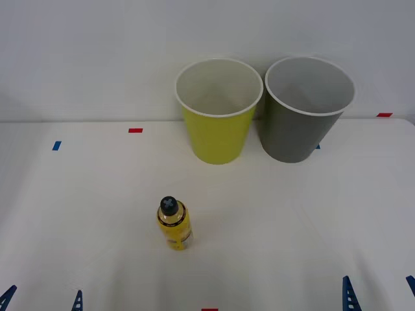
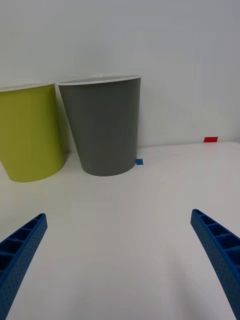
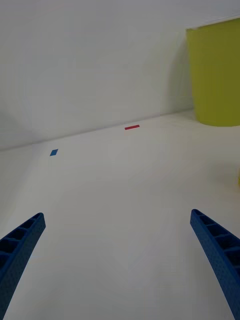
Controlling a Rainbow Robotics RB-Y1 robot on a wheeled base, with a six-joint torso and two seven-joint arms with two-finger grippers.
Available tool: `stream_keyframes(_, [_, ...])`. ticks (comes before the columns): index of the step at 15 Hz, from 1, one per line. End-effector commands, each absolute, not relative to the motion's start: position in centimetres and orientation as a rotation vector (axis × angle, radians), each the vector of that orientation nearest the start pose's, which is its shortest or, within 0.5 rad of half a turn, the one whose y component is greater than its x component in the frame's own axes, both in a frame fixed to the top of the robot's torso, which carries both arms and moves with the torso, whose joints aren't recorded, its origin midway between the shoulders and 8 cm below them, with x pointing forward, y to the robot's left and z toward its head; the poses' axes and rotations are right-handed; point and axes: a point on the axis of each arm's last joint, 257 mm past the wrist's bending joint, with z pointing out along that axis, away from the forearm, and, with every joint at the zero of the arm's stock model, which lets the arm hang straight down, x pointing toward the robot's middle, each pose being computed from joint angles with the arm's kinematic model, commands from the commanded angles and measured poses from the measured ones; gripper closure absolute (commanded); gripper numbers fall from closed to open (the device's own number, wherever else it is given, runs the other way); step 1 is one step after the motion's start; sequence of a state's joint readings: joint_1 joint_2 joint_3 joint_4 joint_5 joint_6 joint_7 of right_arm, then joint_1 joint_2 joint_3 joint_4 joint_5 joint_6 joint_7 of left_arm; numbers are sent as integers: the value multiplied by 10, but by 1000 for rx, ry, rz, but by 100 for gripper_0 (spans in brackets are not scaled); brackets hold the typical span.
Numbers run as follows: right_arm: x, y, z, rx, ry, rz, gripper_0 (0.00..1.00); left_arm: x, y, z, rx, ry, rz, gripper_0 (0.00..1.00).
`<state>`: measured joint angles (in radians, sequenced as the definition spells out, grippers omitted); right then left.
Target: Put cans in the gray bin and PET bottles in the light green bin.
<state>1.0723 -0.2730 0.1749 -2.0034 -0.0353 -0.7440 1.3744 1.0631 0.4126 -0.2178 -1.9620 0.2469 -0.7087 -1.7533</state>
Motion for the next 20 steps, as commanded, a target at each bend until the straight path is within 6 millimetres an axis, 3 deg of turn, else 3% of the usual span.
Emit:
stream_keyframes(1, [217, -271, -225, 39, 1462, 62, 0, 206, 292, -256, 142, 1564, 142, 0])
stream_keyframes(20, [217, -271, -225, 39, 1462, 62, 0, 206, 292, -256, 142, 1564, 142, 0])
